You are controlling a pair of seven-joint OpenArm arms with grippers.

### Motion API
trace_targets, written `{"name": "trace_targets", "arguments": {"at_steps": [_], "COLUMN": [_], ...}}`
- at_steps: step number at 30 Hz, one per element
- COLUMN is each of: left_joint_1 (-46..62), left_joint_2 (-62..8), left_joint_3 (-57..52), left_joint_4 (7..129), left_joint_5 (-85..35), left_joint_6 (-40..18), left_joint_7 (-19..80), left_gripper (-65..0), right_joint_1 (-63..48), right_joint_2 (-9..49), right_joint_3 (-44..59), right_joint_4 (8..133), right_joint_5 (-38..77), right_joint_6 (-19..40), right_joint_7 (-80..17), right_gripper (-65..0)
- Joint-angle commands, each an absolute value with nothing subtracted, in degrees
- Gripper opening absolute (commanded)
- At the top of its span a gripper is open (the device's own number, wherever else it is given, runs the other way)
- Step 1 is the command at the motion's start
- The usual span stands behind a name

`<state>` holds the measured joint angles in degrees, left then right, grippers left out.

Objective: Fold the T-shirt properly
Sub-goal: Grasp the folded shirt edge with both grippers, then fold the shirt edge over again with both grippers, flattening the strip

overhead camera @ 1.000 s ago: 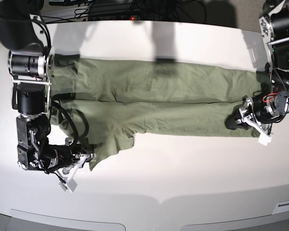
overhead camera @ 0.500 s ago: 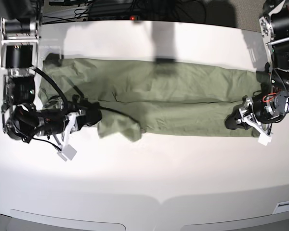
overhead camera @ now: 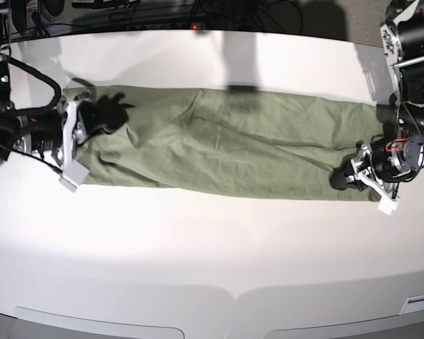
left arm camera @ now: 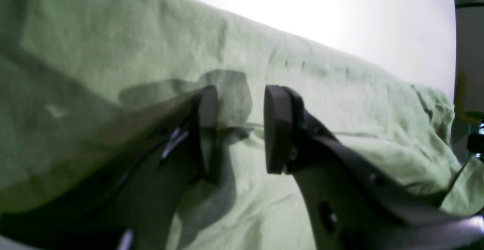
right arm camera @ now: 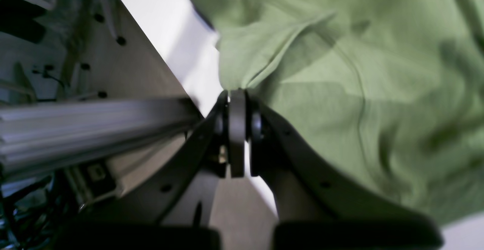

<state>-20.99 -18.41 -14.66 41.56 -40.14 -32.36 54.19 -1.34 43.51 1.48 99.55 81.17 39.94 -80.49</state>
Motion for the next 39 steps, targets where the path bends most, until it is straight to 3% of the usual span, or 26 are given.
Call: {"name": "trace_targets", "arguments": {"at_steps": [1, 7, 17, 27, 39], "left_joint_1": [-20.3, -21.8, -26.0, -25.7, -22.5], "left_joint_2": [-19.0, -19.2, -21.6, -23.5, -23.8], "left_joint_3": [-14.2, -14.2, -14.2, -14.2, -14.2], "left_joint_4": [40.6, 40.6, 41.8, 53.4, 55.1], "left_joint_5": [-32.6, -33.1, -33.0, -26.5, -27.4], "left_joint_6": [-28.7, -28.7, -28.8, -28.6, -28.6], "left_joint_7": [60.2, 62.4, 66.2, 75.2, 72.3], "left_gripper": [-42.0, -42.0, -42.0, -43.5, -43.5], "right_joint_1": [-1.5, -5.8, -5.9, -5.9, -5.9], "right_joint_2": [45.6, 50.9, 51.1, 51.1, 51.1], "right_joint_3": [2.1, 2.1, 2.1, 2.1, 2.1], "right_joint_4": [100.4, 100.4, 100.3, 100.3, 100.3], "right_joint_5": [82.8, 82.8, 82.7, 82.7, 79.7], "right_joint_6": [40.0, 40.0, 40.0, 40.0, 40.0], "right_joint_7": [-80.0, -80.0, -80.0, -80.0, -80.0], "right_gripper": [-65.0, -65.0, -65.0, -65.0, -65.0]}}
